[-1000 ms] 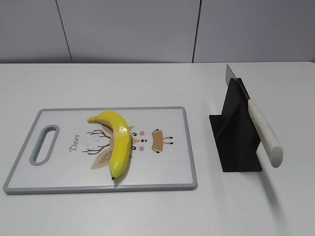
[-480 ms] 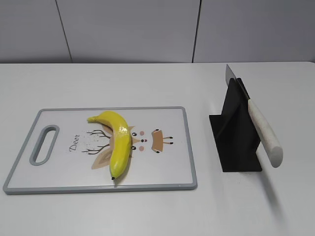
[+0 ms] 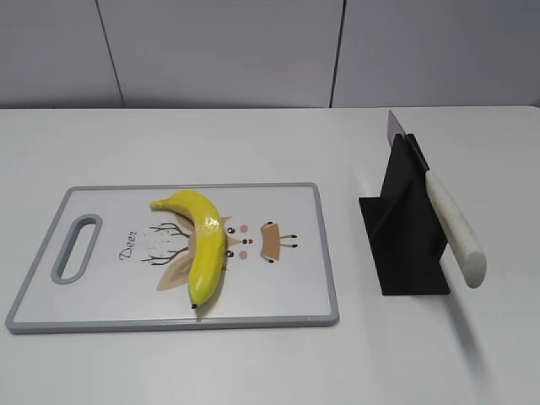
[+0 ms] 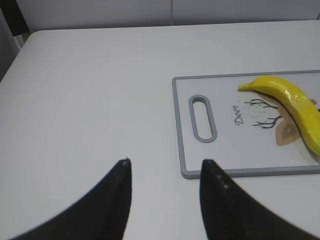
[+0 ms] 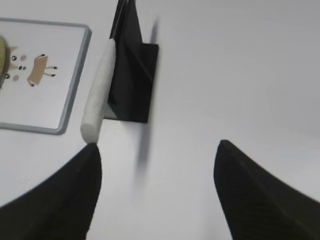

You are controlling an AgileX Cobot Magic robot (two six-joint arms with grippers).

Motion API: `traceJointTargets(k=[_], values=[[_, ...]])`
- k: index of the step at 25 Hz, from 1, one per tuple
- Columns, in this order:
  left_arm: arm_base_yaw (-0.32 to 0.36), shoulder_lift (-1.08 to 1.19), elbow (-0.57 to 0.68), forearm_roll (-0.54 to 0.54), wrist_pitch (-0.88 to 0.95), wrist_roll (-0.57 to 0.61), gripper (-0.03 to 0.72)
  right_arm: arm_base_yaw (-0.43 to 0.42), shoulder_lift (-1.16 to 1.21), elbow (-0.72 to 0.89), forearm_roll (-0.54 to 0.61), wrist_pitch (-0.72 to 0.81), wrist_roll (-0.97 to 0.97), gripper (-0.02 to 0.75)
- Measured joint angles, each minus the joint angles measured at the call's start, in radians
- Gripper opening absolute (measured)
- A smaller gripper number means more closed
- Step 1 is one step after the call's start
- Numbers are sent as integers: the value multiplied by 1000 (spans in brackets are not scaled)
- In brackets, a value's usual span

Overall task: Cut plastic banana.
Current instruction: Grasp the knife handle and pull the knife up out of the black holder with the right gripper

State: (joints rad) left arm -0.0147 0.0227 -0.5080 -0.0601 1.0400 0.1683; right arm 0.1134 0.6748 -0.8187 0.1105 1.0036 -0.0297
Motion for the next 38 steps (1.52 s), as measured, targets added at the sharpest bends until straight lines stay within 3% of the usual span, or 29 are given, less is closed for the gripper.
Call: traceJointTargets(k=[3, 7, 9, 17, 33, 36, 38], values=[[0, 0, 0, 0, 0, 0, 429, 132, 98, -15, -11, 11, 88, 530], [0, 0, 0, 0, 0, 0, 429, 343, 238, -43, -138, 60, 204, 530], [0, 0, 0, 0, 0, 0, 429, 379, 319, -71, -159, 69, 234, 530], [0, 0, 0, 0, 0, 0, 429, 386, 592, -161, -130, 27, 274, 529], [0, 0, 1, 0, 0, 0, 429, 385, 917, -165, -164, -66, 345, 522], [0, 0, 1, 0, 0, 0, 429, 385, 935, -165, -165, -66, 347, 439], [0, 0, 1, 0, 0, 0, 429, 385, 938, -165, -165, -69, 349, 286]])
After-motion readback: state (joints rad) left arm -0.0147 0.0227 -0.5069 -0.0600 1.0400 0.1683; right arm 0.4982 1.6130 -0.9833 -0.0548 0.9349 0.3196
